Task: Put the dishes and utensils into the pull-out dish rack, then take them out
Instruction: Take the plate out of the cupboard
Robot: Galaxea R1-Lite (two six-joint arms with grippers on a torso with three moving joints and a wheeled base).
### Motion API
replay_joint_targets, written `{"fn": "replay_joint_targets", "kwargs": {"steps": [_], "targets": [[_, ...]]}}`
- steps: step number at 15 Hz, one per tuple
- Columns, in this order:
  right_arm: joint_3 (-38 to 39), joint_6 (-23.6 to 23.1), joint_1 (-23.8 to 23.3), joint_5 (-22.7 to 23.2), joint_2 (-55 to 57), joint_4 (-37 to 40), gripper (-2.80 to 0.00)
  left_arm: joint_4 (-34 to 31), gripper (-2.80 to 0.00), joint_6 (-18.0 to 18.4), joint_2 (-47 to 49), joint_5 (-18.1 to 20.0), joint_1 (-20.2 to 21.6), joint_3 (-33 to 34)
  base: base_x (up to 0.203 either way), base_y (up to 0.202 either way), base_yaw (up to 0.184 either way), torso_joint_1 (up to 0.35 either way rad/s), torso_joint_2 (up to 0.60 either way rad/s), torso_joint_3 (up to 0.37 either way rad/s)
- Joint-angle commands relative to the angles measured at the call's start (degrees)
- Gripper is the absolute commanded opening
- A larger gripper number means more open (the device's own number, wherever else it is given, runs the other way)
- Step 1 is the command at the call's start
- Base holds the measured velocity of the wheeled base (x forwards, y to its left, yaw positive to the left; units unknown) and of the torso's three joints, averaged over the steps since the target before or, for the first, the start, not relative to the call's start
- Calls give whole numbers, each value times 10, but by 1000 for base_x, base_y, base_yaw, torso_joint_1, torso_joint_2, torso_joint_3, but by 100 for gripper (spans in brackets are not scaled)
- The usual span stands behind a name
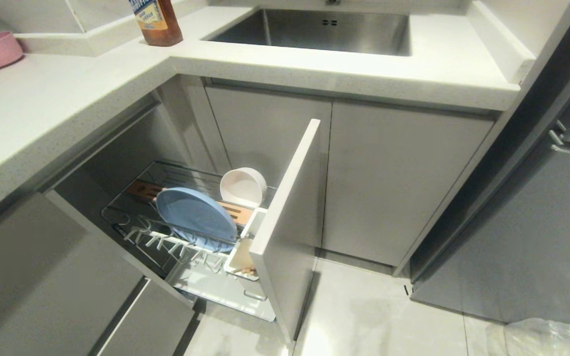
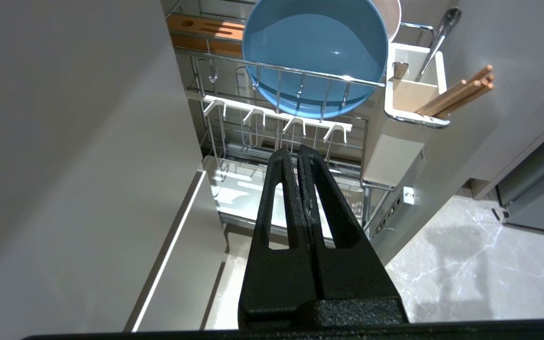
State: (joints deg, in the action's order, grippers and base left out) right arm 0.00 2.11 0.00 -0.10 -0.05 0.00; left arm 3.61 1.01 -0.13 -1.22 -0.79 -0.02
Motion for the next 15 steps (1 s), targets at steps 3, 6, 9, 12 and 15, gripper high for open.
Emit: {"fn": "replay_joint_targets", "kwargs": {"steps": [3, 6, 9, 12, 15], "targets": [[0, 0, 0, 0, 0, 0, -280, 1, -280, 2, 1, 3, 0, 13, 0, 0, 0, 0, 0, 0], [0, 0, 0, 0, 0, 0, -280, 0, -280, 1, 1, 3, 0, 13, 0, 0, 0, 0, 0, 0], [0, 0, 0, 0, 0, 0, -280, 1, -280, 3, 1, 3, 0, 13, 0, 0, 0, 0, 0, 0], [0, 0, 0, 0, 0, 0, -280, 0, -280, 5, 1, 3, 0, 13, 0, 0, 0, 0, 0, 0], [0, 0, 0, 0, 0, 0, -280, 1, -280, 4, 1, 3, 0, 13, 0, 0, 0, 0, 0, 0]]}}
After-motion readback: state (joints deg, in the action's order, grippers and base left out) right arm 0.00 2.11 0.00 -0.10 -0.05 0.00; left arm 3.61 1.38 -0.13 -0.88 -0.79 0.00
